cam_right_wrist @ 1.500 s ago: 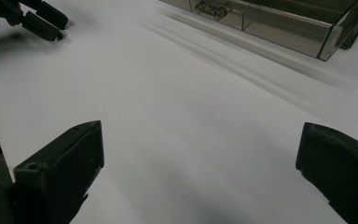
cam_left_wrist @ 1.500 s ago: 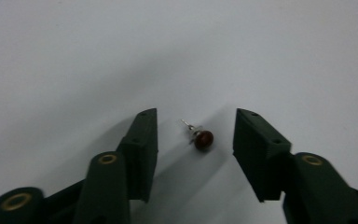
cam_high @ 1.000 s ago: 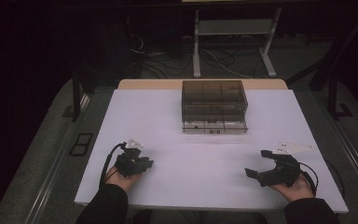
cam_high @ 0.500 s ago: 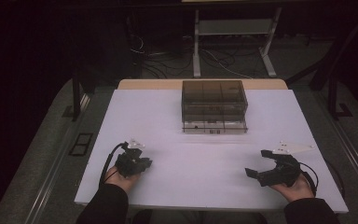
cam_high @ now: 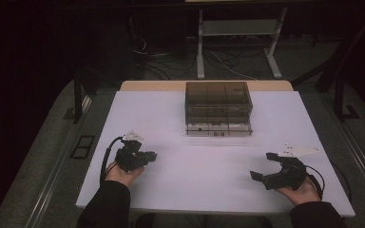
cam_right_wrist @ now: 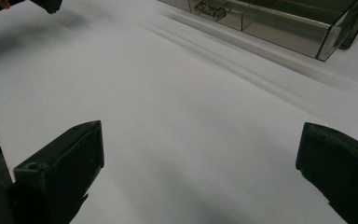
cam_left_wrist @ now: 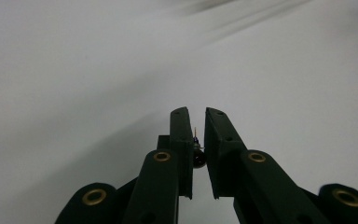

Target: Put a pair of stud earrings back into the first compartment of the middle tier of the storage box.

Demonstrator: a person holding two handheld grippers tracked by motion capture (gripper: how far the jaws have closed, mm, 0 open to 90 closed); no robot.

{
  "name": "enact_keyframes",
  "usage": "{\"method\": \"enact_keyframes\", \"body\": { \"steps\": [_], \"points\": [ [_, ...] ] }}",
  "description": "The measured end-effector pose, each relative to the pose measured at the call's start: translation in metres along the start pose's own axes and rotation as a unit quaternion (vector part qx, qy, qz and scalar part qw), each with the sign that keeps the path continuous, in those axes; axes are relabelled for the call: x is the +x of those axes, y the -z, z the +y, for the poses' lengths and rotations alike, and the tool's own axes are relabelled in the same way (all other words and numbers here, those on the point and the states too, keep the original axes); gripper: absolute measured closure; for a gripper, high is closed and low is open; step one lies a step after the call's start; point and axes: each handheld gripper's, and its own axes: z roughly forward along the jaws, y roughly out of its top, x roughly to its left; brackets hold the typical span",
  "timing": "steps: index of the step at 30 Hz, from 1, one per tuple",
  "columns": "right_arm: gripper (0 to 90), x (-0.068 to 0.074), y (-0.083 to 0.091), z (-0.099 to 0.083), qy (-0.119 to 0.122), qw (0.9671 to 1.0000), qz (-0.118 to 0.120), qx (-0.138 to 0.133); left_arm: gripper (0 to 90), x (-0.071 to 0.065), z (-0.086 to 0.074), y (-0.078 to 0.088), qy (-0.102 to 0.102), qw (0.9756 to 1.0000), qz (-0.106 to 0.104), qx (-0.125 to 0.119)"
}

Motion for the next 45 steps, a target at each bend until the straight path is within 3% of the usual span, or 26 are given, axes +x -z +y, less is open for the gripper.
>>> {"method": "enact_keyframes", "body": {
  "steps": [12,24,37,45],
  "points": [
    [0.4,0.000,0.001,0.000,-0.001,1.0000,0.001,-0.002,80.9,-0.004,0.030,0.010,-0.005,0.9995,-0.022,-0.024],
    [0.4,-0.001,0.001,0.000,-0.002,1.0000,0.001,-0.003,80.9,-0.007,0.065,0.014,-0.033,0.9985,-0.032,-0.031],
    [0.4,-0.002,0.001,0.000,0.000,1.0000,0.001,-0.003,80.8,-0.026,0.109,-0.005,-0.078,0.9952,-0.050,-0.030],
    [0.4,-0.002,0.001,0.000,-0.003,1.0000,0.001,-0.002,80.8,-0.034,0.130,-0.024,-0.080,0.9941,-0.066,-0.034]
  ]
}}
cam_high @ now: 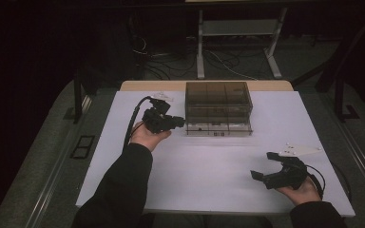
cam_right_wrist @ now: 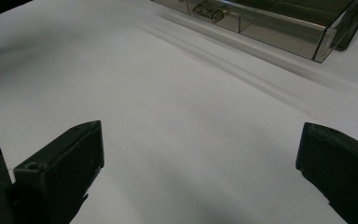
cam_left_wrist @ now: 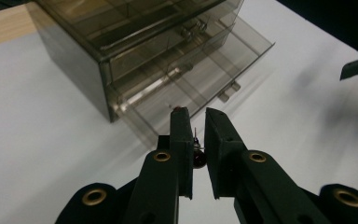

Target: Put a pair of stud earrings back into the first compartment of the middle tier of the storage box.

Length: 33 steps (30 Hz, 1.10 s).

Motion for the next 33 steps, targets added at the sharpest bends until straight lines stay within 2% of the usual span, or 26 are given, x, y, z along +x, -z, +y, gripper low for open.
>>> {"method": "enact_keyframes", "body": {
  "steps": [5,8,12,14,19,23,33],
  "points": [
    [0.4,0.000,0.000,0.000,0.000,1.0000,0.000,0.000,80.8,-0.002,0.010,-0.013,0.003,1.0000,-0.003,-0.006],
    [0.4,0.000,0.000,0.000,0.000,1.0000,0.000,0.000,80.7,0.000,0.015,-0.019,-0.002,1.0000,-0.003,-0.004],
    [0.4,0.000,0.000,0.000,0.000,1.0000,0.001,0.000,80.8,0.003,0.017,-0.028,0.005,0.9999,0.000,-0.012],
    [0.4,0.000,0.000,0.000,0.001,1.0000,0.001,0.000,80.8,0.005,0.017,-0.033,0.015,0.9997,-0.001,-0.020],
    [0.4,-0.001,0.000,0.000,0.001,1.0000,0.001,0.000,80.8,0.010,0.015,-0.047,0.022,0.9995,-0.001,-0.022],
    [0.3,-0.001,0.000,0.000,0.001,1.0000,0.002,0.001,80.7,0.013,0.012,-0.058,0.022,0.9996,-0.001,-0.016],
    [0.4,0.000,-0.001,0.000,0.005,1.0000,0.003,0.002,80.7,0.016,0.001,-0.083,0.039,0.9993,-0.001,0.002]
  ]
}}
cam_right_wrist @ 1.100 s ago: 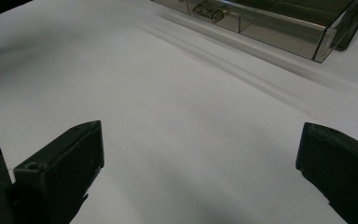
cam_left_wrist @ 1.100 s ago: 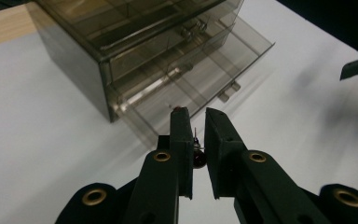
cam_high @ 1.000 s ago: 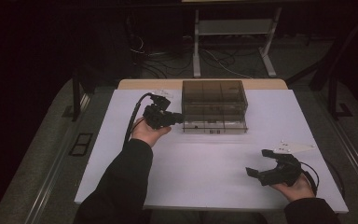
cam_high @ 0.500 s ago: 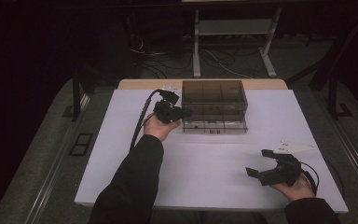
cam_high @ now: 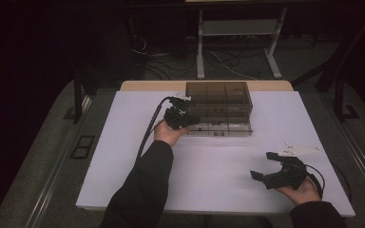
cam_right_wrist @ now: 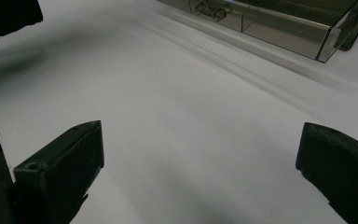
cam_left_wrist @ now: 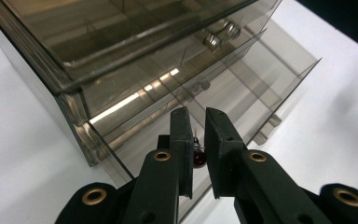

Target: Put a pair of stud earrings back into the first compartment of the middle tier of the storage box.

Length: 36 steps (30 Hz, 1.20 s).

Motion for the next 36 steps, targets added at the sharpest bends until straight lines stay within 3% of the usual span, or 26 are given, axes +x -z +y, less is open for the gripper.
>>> {"method": "enact_keyframes", "body": {
  "steps": [8,11,15,18,21,25,31,36],
  "points": [
    [0.4,0.000,0.000,0.000,-0.001,1.0000,0.001,-0.001,78.9,0.005,-0.001,-0.006,0.003,1.0000,-0.005,0.004],
    [0.4,-0.001,0.000,0.000,-0.001,1.0000,0.001,-0.001,70.4,0.005,-0.001,-0.005,0.020,0.9997,-0.010,-0.011],
    [0.4,0.000,0.000,0.000,0.000,1.0000,0.001,-0.001,55.8,0.005,0.000,0.003,0.008,0.9999,-0.008,-0.013],
    [0.4,0.000,0.000,0.000,-0.001,1.0000,0.000,-0.001,42.4,0.005,-0.002,0.011,0.014,0.9993,-0.019,-0.028],
    [0.3,0.000,0.000,0.000,-0.001,1.0000,0.000,-0.001,34.0,0.004,-0.005,0.020,-0.007,0.9992,-0.009,-0.038],
    [0.4,0.000,0.000,0.001,0.001,1.0000,0.000,-0.001,23.0,0.007,-0.010,0.032,0.001,0.9983,-0.025,-0.053],
    [0.4,0.001,0.000,0.001,-0.001,1.0000,0.000,-0.001,2.4,0.008,-0.020,0.049,-0.004,0.9984,-0.023,-0.052],
    [0.4,0.001,0.000,0.001,-0.002,1.0000,0.001,0.000,0.0,0.008,-0.032,0.065,-0.009,0.9978,-0.022,-0.062]
  ]
}}
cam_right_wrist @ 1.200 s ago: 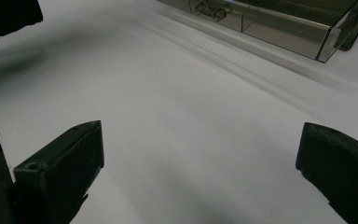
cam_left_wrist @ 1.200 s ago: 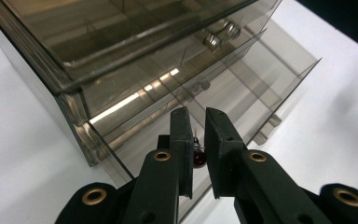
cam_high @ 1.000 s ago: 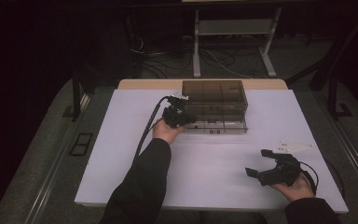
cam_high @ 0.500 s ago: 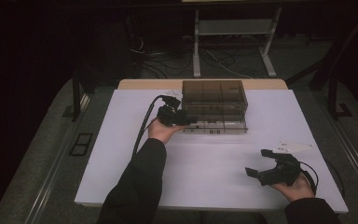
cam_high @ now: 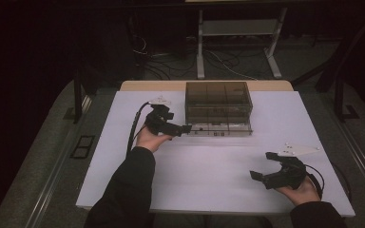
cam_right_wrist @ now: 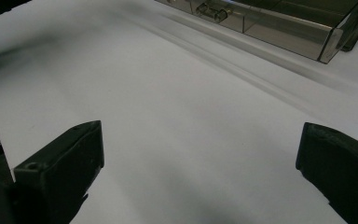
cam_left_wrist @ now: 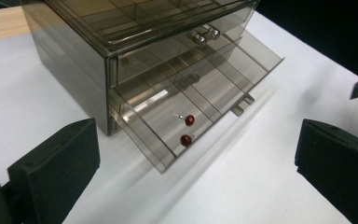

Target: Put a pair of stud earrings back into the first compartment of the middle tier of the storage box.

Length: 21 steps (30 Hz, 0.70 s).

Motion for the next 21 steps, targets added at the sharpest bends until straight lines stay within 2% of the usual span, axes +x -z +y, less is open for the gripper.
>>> {"method": "enact_keyframes", "body": {
  "steps": [12,21],
  "points": [
    [0.3,0.000,-0.001,0.000,0.001,1.0000,0.000,0.000,0.0,-0.008,-0.019,0.040,0.001,0.9993,0.008,-0.036],
    [0.4,0.001,-0.001,0.000,-0.001,1.0000,-0.001,0.000,0.0,-0.016,-0.037,0.061,0.000,0.9983,0.009,-0.057]
  ]
}}
